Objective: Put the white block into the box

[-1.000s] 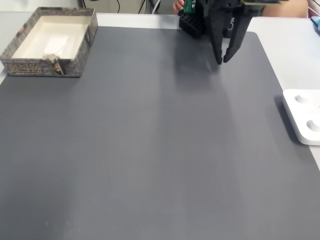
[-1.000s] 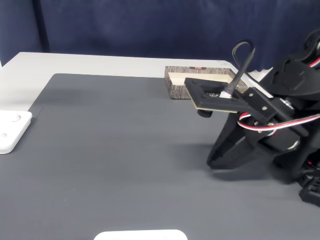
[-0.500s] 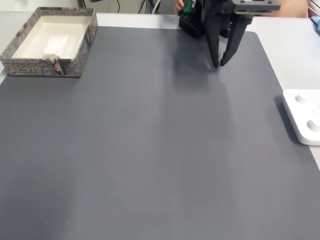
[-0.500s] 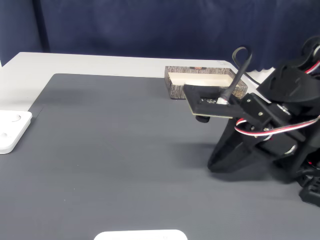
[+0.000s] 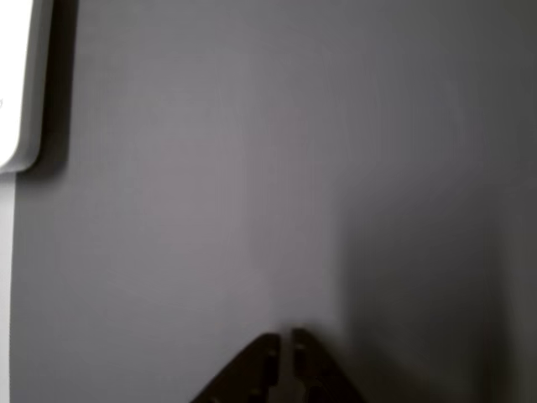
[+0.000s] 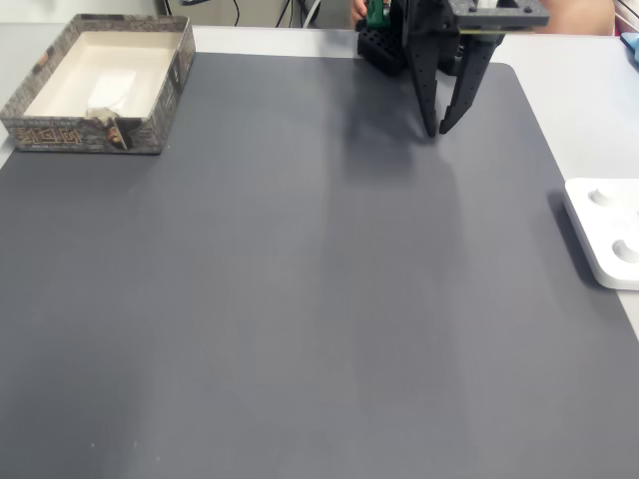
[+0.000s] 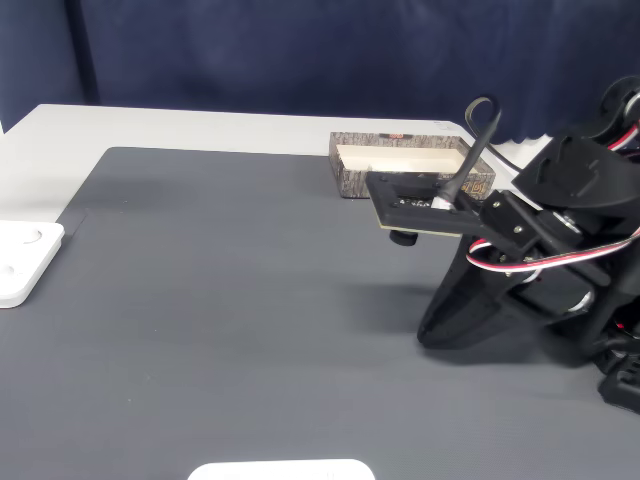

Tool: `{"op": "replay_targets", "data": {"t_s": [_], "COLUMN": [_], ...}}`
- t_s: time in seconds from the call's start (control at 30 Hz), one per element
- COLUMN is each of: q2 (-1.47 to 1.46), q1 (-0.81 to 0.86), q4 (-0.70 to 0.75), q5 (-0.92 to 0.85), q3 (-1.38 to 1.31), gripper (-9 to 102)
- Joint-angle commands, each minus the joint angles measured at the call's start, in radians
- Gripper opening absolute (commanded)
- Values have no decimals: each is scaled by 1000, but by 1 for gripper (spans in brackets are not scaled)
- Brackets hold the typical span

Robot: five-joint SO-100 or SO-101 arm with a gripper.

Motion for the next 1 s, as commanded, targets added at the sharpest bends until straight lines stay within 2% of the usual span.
{"op": "replay_targets", "data": {"t_s": [0.0,0.97], "q2": [34,34], "q1": [21,18], "q4": [-14,-14], "q5": [-6,-17], "q3": [20,20], "gripper": [-2,-2]}}
